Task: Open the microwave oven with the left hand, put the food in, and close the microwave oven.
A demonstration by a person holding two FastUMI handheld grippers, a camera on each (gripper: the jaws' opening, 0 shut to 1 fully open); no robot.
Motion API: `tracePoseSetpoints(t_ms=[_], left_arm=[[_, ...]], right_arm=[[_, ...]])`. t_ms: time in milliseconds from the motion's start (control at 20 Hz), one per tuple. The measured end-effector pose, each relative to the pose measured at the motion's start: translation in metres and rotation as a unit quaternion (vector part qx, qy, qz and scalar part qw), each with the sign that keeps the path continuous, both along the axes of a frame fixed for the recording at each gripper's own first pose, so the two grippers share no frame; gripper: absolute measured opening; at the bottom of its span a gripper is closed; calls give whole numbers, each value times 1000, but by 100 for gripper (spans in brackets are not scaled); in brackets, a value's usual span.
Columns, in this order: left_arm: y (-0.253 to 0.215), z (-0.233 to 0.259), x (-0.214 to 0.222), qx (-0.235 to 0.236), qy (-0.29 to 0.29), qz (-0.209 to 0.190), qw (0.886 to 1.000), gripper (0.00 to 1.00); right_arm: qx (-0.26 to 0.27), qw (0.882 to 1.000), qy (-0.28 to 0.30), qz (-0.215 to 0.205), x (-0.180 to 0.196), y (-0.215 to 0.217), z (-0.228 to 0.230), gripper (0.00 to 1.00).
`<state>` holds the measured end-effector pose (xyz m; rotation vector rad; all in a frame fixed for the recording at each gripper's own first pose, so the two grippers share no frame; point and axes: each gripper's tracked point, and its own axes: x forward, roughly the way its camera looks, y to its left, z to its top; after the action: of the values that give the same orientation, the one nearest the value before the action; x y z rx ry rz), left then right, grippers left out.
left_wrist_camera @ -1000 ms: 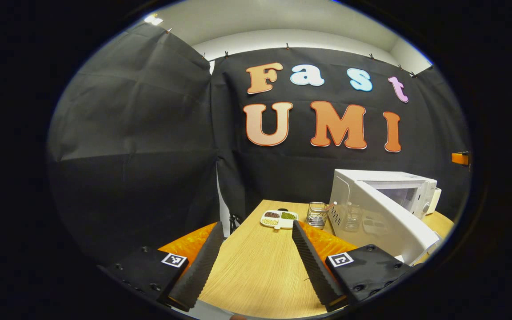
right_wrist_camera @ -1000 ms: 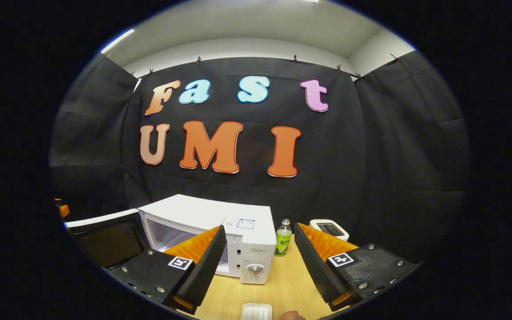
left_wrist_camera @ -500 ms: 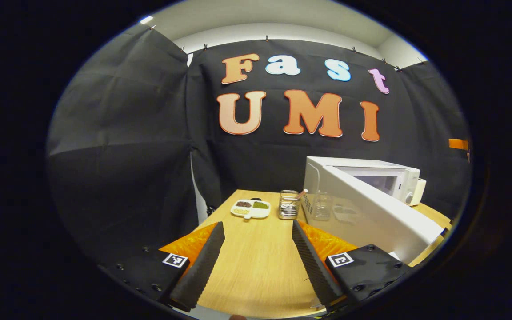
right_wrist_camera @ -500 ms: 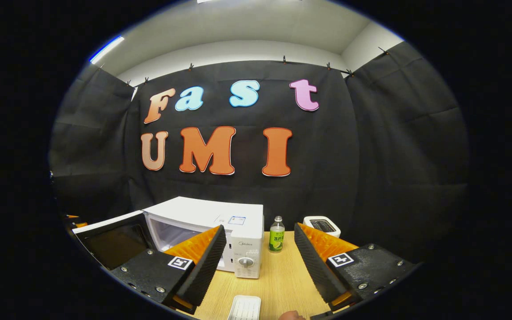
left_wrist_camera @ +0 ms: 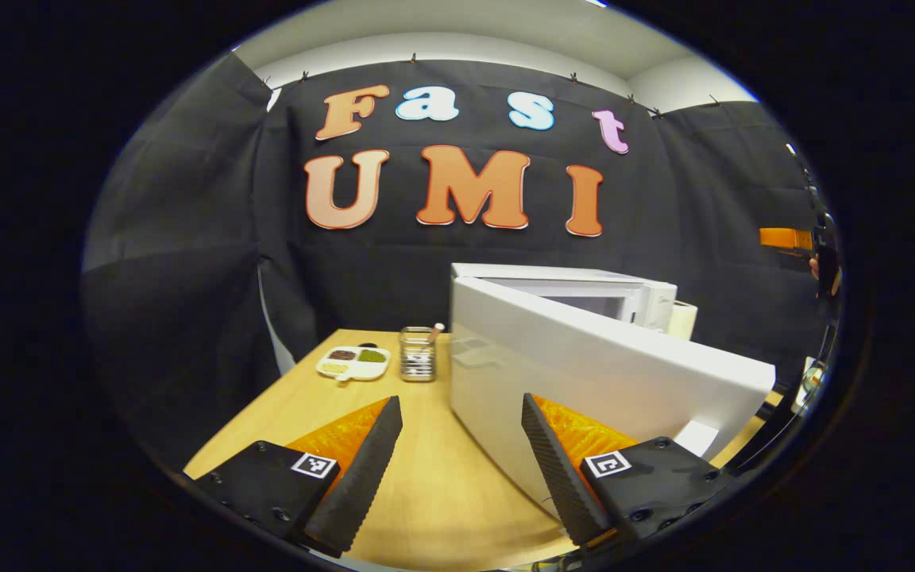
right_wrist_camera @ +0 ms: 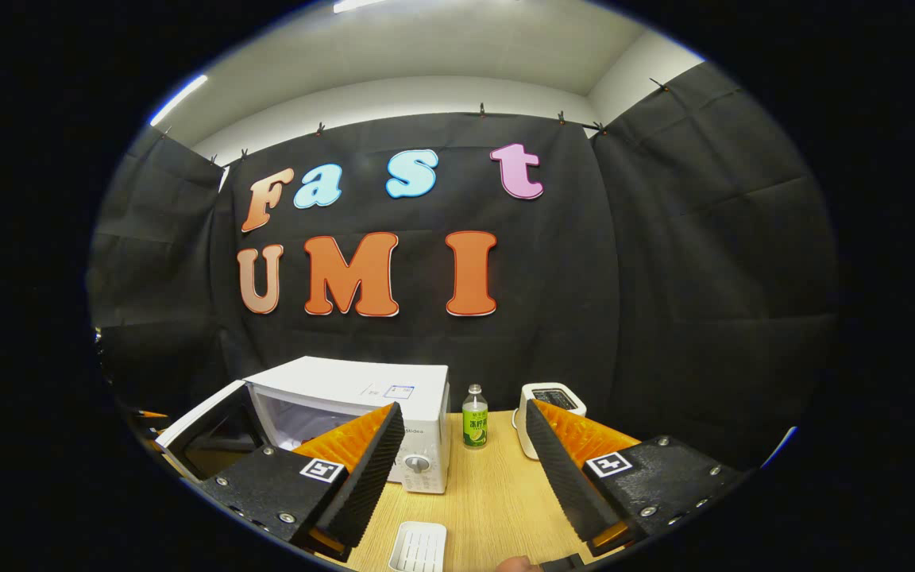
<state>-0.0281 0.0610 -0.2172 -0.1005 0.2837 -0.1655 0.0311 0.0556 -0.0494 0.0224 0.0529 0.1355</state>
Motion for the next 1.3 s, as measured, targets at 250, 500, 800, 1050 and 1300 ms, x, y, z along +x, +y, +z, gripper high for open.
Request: tracePoseSetpoints(t_ms=[250,500,800,1050,1300], left_arm=[[-52,0,11,-37,8,-45,998,51],[-102,-1,20,-31,8,-87,996,5],[-154,10,38,-32,-9,-142,989,4],[-188,5,82,-21,-6,-134,991,4],[-209,-4,127,-1,-5,-106,994,4]], right_arm=[[5,1000,6,-11,-4,-21,-5,95],[9,1000,10,-23,-7,-42,-10,95],[16,999,16,-38,-6,-61,-17,95],[19,998,21,-50,-2,-75,-26,95],[0,996,26,-81,3,-104,-37,95]])
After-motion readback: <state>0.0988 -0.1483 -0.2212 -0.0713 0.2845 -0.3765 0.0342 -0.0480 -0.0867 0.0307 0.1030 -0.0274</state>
